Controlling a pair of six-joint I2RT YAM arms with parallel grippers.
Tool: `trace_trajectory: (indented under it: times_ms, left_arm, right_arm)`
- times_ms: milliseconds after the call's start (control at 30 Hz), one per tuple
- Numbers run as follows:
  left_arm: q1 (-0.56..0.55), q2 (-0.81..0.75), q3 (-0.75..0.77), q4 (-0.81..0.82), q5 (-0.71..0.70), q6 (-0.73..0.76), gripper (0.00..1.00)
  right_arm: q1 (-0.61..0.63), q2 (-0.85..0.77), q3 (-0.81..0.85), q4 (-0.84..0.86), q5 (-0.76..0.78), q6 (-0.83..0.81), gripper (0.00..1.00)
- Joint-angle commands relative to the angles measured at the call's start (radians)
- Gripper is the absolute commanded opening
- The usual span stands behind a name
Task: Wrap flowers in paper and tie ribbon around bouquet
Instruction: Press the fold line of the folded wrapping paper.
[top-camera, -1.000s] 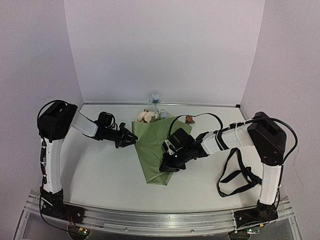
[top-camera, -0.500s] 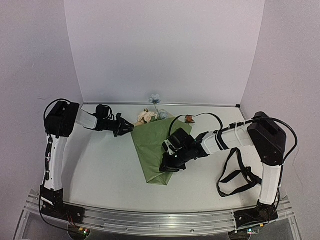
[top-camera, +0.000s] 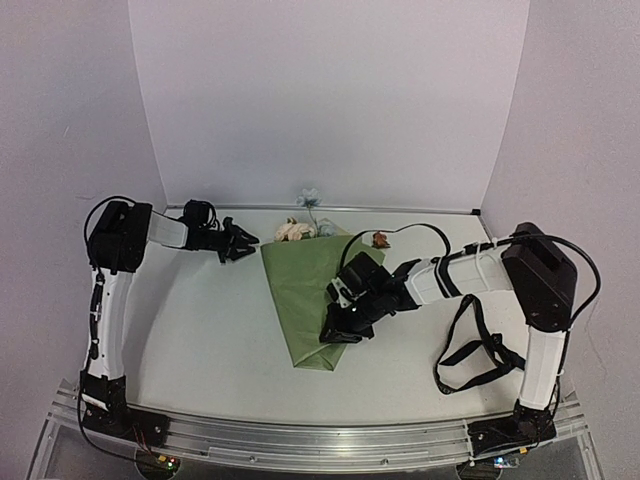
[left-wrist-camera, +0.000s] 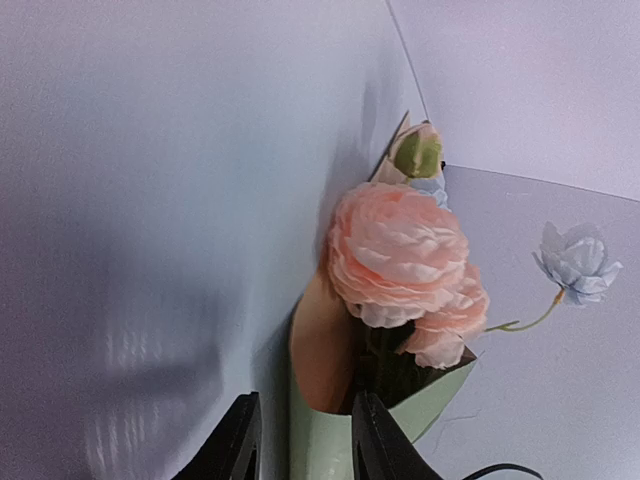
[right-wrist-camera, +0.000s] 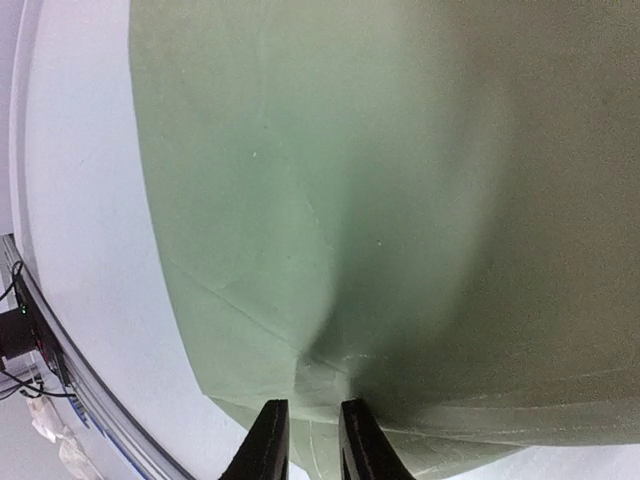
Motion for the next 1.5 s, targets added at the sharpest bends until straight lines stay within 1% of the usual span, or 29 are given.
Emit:
trace_trajectory:
  times_ms: [0, 100, 200, 333, 467, 600, 833, 1000, 1100, 1200, 1267, 1467]
  left_arm:
    - [0.002, -0.23, -0.056, -0.069, -0.049, 0.087, 0.35]
    - [-0.005, -0.344, -0.179, -0.076, -0.092, 0.103, 0.37]
    - [-0.036, -0.453, -0.309, -0.075, -0.121, 0.124, 0.37]
    - [-0.111, -0.524, -0.402, -0.082, -0.122, 0.153, 0.33]
    - [-0.198, -0.548, -0.445, -0.091, -0.126, 0.167, 0.27]
    - [-0.249, -0.553, -0.487, -0.071, -0.13, 0.153, 0.22]
    - [-0.271, -0.564, -0.534, -0.055, -0.124, 0.143, 0.22]
    - [-0.271, -0.593, -0.548, -0.07, -0.134, 0.156, 0.24]
    - [-0.272, -0.607, -0.564, -0.069, -0.142, 0.159, 0.27]
    - [-0.273, -0.621, -0.573, -0.066, -0.147, 0.162, 0.32]
    - [-0.275, -0.625, -0.571, -0.064, -0.143, 0.163, 0.33]
    - [-0.285, -0.628, -0.564, -0.064, -0.136, 0.172, 0.37]
  right_arm:
    - [-0.033, -0.101, 0.045, -0.04, -0.021, 0.061, 0.23]
    - [-0.056, -0.132, 0.03, -0.039, -0.012, 0.091, 0.29]
    - [-0.076, -0.155, 0.013, -0.037, 0.021, 0.109, 0.3]
    - [-0.115, -0.139, -0.003, -0.013, 0.043, 0.133, 0.3]
    - [-0.132, -0.11, -0.04, 0.041, 0.053, 0.137, 0.26]
    - [-0.134, -0.069, -0.091, 0.119, 0.046, 0.158, 0.24]
    - [-0.134, -0.028, -0.085, 0.143, 0.042, 0.163, 0.24]
    - [-0.134, -0.084, -0.086, 0.127, 0.052, 0.159, 0.25]
    - [-0.134, -0.137, -0.08, 0.057, 0.068, 0.138, 0.28]
    - [-0.134, -0.198, -0.086, 0.001, 0.096, 0.109, 0.38]
    - [-0.134, -0.232, -0.087, -0.035, 0.111, 0.091, 0.42]
    - [-0.134, -0.305, -0.095, -0.123, 0.148, 0.068, 0.48]
